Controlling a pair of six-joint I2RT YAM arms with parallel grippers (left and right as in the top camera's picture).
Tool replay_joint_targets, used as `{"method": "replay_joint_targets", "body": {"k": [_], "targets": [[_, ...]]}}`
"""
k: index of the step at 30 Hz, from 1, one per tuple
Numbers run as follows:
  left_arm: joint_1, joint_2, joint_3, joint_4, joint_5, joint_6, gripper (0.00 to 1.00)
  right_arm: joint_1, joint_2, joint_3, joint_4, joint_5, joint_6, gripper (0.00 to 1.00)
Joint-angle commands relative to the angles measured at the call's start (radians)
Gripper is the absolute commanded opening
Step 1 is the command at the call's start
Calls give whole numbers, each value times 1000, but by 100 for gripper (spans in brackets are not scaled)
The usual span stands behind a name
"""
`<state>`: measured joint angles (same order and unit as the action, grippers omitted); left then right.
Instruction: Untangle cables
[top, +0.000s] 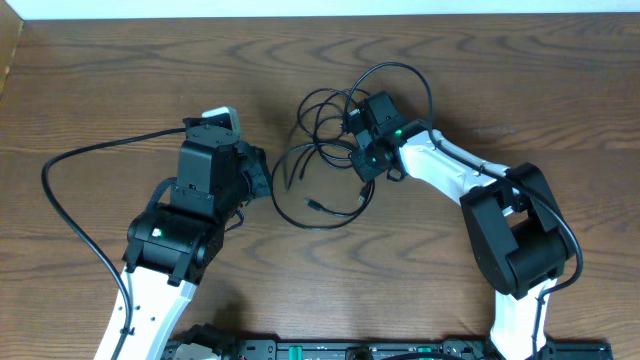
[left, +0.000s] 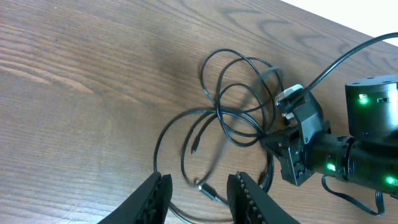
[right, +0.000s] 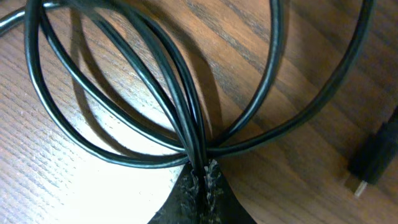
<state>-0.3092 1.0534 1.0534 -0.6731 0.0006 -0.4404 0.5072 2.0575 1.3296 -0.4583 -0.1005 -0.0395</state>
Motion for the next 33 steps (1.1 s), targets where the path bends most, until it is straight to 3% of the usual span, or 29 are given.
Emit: {"method": "replay_joint_targets", "body": {"k": [1, 6, 18, 23, 33], "targets": [[3, 0, -2, 0, -13, 10, 35, 2, 36, 35, -51, -2, 67, 1], [3, 10, -3, 0, -12, 10, 45, -13, -11, 183, -217, 31, 69, 1], [3, 176, -3, 63, 118, 32, 47, -68, -201, 616, -541, 50, 130, 1], [3, 242, -3, 175, 257, 74, 47, -141, -269, 671, -600, 50, 148, 1], [-3, 411, -3, 243, 354, 80, 48, -355, -471, 671, -650, 37, 147, 1]]}}
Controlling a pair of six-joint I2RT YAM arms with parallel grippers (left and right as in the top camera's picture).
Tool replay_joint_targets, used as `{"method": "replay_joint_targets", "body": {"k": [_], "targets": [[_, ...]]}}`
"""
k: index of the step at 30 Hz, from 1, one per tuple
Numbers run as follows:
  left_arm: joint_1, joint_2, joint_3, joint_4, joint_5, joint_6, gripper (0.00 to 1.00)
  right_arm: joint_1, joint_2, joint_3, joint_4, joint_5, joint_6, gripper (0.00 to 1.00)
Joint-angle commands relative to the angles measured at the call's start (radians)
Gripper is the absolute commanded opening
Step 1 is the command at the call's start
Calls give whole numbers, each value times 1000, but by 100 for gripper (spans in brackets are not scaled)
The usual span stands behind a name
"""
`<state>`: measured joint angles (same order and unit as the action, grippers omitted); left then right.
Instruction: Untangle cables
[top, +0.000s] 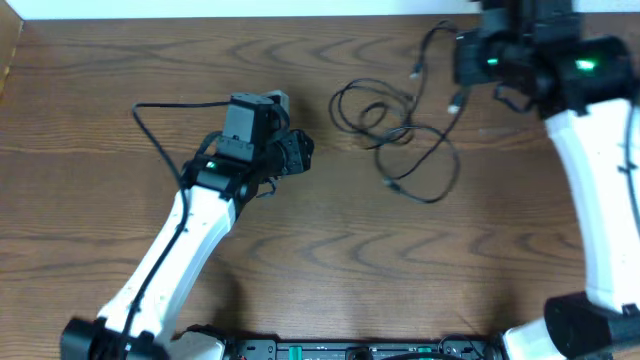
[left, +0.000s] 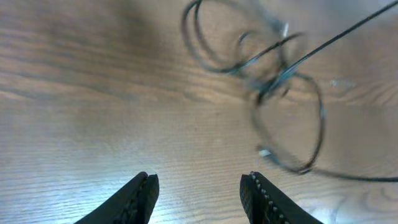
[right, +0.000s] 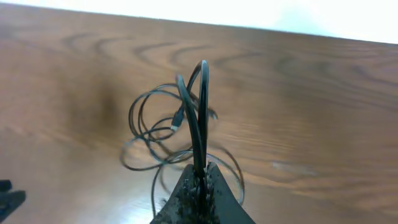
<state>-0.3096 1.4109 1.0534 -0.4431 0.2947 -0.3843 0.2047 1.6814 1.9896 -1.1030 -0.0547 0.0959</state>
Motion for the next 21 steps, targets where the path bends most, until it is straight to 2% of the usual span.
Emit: {"method": "replay_joint_targets", "body": {"k": [1, 5, 9, 15, 21], "targets": [[-8, 73, -3, 27, 83, 27, 48, -63, -108, 11, -11, -16, 11, 1], [-57, 136, -3, 148, 223, 66, 48, -76, -150, 11, -55, -16, -19, 1], [-109, 151, -3, 251, 291, 66, 49, -76, -152, 11, -81, -21, -19, 1], [-172, 151, -3, 359, 292, 66, 52, -68, -152, 11, -97, -114, -19, 1], [-178, 167, -3, 445, 263, 61, 52, -66, -153, 11, -136, -146, -19, 1]]}}
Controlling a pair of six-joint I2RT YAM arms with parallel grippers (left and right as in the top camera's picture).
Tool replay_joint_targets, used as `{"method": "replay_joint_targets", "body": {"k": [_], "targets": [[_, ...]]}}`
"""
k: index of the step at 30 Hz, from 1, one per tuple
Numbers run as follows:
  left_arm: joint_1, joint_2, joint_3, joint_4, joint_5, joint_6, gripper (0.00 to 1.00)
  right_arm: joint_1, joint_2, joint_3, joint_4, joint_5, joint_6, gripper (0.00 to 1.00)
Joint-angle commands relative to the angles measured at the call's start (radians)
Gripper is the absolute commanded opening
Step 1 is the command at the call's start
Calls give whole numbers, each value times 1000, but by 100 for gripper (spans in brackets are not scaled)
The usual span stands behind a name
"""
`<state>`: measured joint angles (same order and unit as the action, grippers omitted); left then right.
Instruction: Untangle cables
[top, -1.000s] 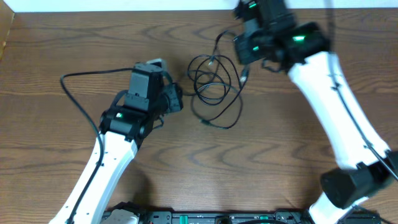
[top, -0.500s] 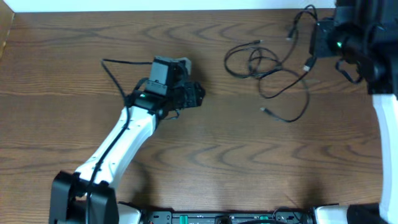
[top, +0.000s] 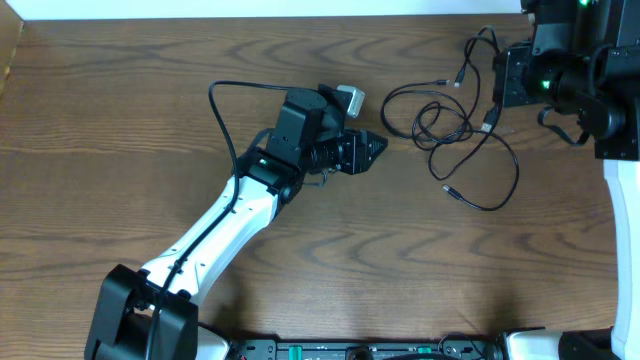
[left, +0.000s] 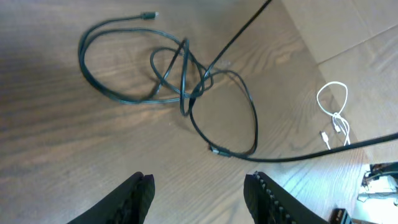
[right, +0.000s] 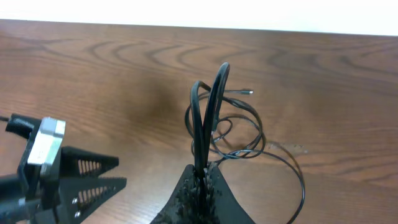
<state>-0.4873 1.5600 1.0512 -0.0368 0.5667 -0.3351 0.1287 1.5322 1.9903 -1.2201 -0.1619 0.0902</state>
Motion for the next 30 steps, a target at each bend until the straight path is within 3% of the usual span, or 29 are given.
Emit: {"method": "replay_joint_targets", "body": {"k": [1, 18, 30], "targets": [[-3, 25, 0, 56, -9, 12, 52, 10, -4, 11, -27, -50, -20, 1], [-92, 281, 0, 434, 20, -71, 52, 11, -47, 11, -85, -224, -47, 1], [-103, 385, 1, 499, -45, -108, 52, 10, -126, 11, -109, -252, -55, 1]]}}
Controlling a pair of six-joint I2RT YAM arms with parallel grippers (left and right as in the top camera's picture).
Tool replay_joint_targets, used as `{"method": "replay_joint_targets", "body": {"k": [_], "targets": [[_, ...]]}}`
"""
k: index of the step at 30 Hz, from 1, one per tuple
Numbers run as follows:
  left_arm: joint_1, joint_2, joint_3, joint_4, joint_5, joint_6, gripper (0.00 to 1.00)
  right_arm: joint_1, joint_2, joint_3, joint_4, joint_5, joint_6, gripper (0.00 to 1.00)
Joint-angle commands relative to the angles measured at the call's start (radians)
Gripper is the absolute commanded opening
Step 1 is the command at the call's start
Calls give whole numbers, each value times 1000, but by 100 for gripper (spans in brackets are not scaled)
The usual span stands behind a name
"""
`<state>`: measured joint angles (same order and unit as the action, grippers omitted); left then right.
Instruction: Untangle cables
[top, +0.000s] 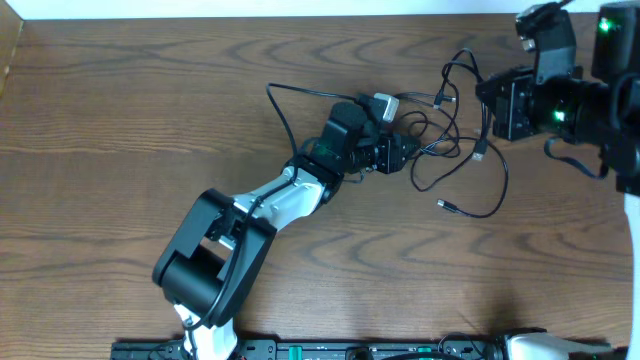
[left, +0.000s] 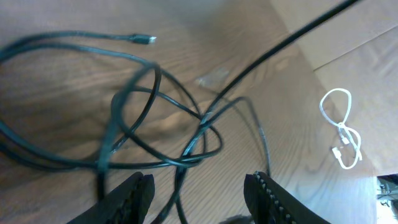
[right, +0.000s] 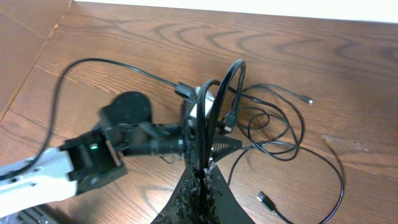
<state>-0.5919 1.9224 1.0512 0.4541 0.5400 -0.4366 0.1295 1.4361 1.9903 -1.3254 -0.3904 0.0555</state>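
A tangle of thin black cables (top: 440, 135) lies partly on the wooden table (top: 150, 120) at upper right. My right gripper (top: 487, 102) is shut on several loops of it and holds them raised; in the right wrist view the loops (right: 217, 93) stand up out of the shut jaws (right: 202, 171). My left gripper (top: 405, 155) is open at the tangle's left edge. In the left wrist view its fingers (left: 140, 198) straddle a black strand (left: 180, 186), with the knot (left: 161, 124) just ahead. A loose plug (top: 447, 206) trails on the table.
The left arm (top: 270, 200) stretches diagonally from the front left to the middle of the table. A small white cable (left: 339, 127) lies on the floor beyond the table's right edge. The table's back edge runs close behind the right gripper.
My left gripper has moved right, from just short of the tangle into its left edge, and a strand now lies between its open fingers. The right gripper still holds the loops raised.
My right gripper was shut on a bunch of loops at the table's middle, with the left gripper open beside them. The right then held the bunch raised at the back right, the tangle dragged along. The left gripper has followed in stages and now reaches the tangle.
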Motion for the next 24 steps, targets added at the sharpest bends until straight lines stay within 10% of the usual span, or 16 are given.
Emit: {"method": "replay_joint_targets", "body": {"k": [1, 24], "targets": [[1, 27, 1, 8, -21, -6, 52, 10, -32, 11, -6, -24, -20, 1], [61, 20, 22, 11, -36, -7, 52, 10, -37, 10, -37, 79, -38, 1]]}}
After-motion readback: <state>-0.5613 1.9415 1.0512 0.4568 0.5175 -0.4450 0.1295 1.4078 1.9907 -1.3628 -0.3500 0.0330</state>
